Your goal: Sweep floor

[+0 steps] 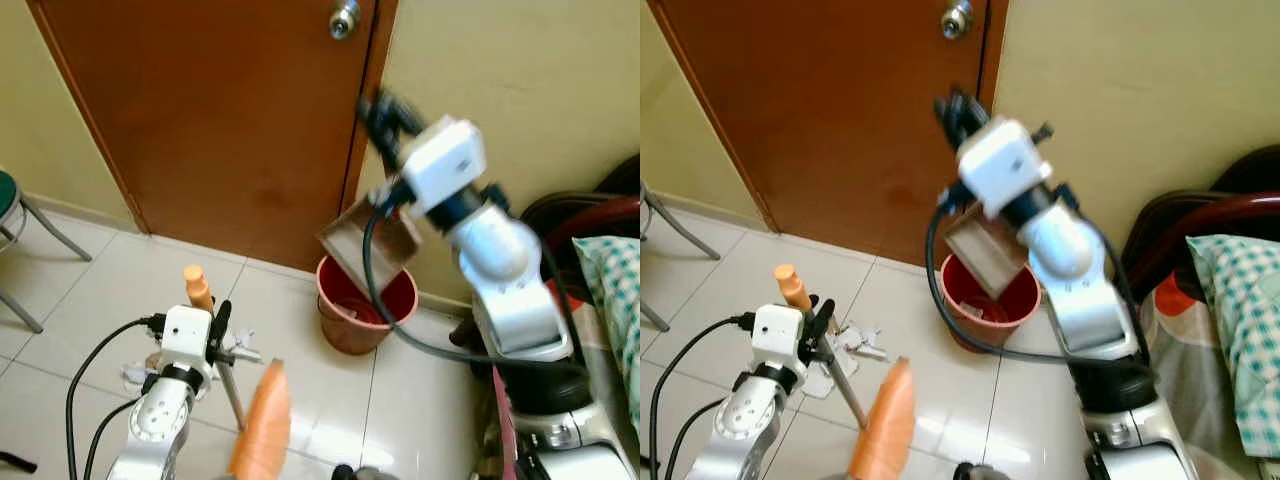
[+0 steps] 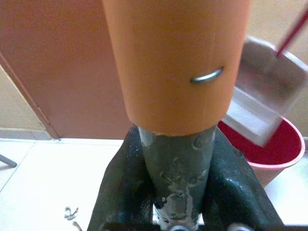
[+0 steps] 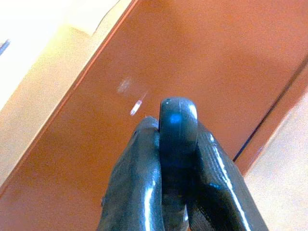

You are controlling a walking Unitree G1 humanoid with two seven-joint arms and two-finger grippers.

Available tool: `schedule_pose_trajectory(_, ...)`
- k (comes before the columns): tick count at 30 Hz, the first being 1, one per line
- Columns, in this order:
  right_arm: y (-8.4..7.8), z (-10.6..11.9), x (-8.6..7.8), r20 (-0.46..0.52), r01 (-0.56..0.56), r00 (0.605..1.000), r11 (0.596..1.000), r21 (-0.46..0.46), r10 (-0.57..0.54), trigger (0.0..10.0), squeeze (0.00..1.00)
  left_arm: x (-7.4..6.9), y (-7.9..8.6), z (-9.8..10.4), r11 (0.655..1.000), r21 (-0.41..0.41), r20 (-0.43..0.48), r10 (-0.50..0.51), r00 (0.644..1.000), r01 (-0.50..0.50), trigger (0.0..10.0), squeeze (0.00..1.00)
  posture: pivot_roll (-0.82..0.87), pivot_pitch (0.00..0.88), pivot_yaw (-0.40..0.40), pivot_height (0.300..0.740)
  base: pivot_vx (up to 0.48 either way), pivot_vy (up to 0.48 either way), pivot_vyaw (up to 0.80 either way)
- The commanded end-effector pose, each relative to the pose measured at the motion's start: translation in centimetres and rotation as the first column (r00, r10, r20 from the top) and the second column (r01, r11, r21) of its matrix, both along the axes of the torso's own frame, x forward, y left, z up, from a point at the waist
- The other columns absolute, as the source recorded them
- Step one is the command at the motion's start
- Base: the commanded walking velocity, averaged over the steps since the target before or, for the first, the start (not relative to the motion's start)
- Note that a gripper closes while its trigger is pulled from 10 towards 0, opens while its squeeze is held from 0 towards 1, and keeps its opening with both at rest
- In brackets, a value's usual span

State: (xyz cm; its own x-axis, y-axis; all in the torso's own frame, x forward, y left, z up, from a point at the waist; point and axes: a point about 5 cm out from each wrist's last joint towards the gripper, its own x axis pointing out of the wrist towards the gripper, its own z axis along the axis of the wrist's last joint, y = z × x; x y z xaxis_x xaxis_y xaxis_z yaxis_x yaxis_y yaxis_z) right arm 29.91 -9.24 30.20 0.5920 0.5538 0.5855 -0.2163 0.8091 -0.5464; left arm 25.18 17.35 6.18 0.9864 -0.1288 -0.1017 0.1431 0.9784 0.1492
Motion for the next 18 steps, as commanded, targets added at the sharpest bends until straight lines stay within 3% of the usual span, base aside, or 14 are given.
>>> schedule_pose_trajectory(1, 0.3, 3.0, -1.5, 0.136, -0.037, 0.99, 0.997, 0.061, 0.029, 10.0, 0.0, -0.9, 1.7, -1.8, 0.994, 0.105, -0.092, 0.052, 0.994, -0.042, 10.0, 0.0, 0.06, 0.126, -0.017, 0.74, 0.0, 0.0, 0.0)
schedule_pose_trajectory(7, 1.4, 4.9, -1.6, 0.156, -0.091, 0.985, 0.985, 0.148, 0.067, 10.0, 0.0, -0.7, 1.6, -1.7, 0.994, 0.103, -0.085, 0.054, 0.995, -0.046, 10.0, 0.0, 0.06, 0.121, -0.02, 0.74, 0.0, 0.0, 0.0)
schedule_pose_trajectory(11, 1.8, 4.1, -1.1, 0.06, -0.105, 0.994, 0.966, 0.237, 0.094, 10.0, 0.0, -0.7, 1.6, -1.7, 0.994, 0.102, -0.083, 0.056, 0.995, -0.047, 10.0, 0.0, 0.07, 0.12, -0.023, 0.74, 0.0, 0.0, 0.0)
schedule_pose_trajectory(12, 1.8, 3.2, -0.7, -0.004, -0.1, 0.994, 0.956, 0.277, 0.106, 10.0, 0.0, -0.7, 1.6, -1.7, 0.994, 0.101, -0.083, 0.057, 0.995, -0.049, 10.0, 0.0, 0.07, 0.12, -0.023, 0.74, 0.0, 0.0, 0.0)
schedule_pose_trajectory(14, 1.4, -1.0, 0.5, -0.208, -0.023, 0.973, 0.933, 0.358, 0.104, 10.0, 0.0, -1.0, 1.8, -1.7, 0.993, 0.103, -0.085, 0.067, 0.994, -0.059, 10.0, 0.0, 0.07, 0.121, -0.027, 0.74, 0.0, 0.0, 0.0)
schedule_pose_trajectory(18, 0.2, -5.1, 0.8, -0.37, 0.099, 0.927, 0.91, 0.404, 0.064, 10.0, 0.0, -2.0, 2.3, -2.0, 0.99, 0.118, -0.099, 0.084, 0.992, -0.072, 10.0, 0.0, 0.08, 0.131, -0.028, 0.74, 0.0, 0.0, 0.0)
